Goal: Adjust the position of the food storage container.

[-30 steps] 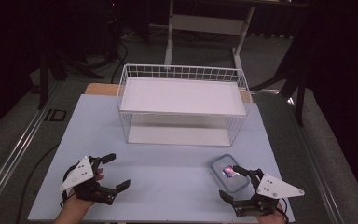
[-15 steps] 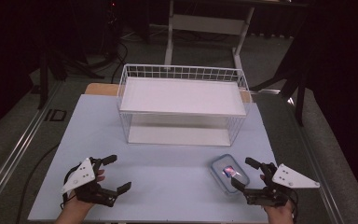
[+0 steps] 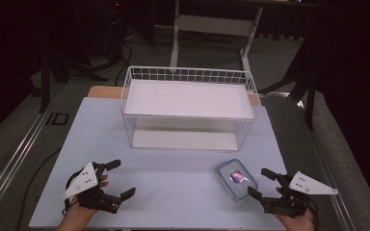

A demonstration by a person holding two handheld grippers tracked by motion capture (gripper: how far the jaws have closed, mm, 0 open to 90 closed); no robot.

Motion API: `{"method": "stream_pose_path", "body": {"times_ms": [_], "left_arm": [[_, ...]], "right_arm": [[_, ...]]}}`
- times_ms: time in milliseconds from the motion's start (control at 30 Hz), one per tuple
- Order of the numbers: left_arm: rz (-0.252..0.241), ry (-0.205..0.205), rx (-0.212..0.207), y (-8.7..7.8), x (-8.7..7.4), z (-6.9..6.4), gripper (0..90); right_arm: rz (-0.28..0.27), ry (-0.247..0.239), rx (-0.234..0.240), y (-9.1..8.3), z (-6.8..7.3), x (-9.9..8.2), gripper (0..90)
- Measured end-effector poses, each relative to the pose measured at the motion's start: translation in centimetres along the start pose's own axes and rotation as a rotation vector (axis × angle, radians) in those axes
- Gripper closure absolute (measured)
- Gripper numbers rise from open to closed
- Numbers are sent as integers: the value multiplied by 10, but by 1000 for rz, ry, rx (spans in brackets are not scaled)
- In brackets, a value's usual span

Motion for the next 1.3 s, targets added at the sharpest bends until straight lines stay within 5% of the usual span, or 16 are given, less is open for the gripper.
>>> {"method": "stream_pose_path", "body": {"times_ms": [200,433,567,733,933,1300], "left_arm": [[4,4,0,2,0,-1,15],[5,12,0,2,0,-1,15],[10,12,0,2,-1,0,14],[14,14,-2,3,-1,0,15],[20,19,-4,4,-1,0,15],[19,17,-4,4,-1,0,15]], "right_arm": [[71,64,-9,-11,-12,-25,375],[168,20,-6,-14,-16,-51,588],[247,43,34,-14,-18,-67,724],[308,49,18,-12,-22,-84,887],[393,9,-87,-7,-40,-96,900],[392,47,-113,8,-59,-96,900]]}}
Point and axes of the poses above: each handheld gripper's, and its own axes: y roughly forward along the jaws, x roughly out of its top, z roughly to its left, the point moved 8 cm from there along y, roughly forward along the jaws, and after that the axes turned 4 degrees about -z, right-handed, at the moved point
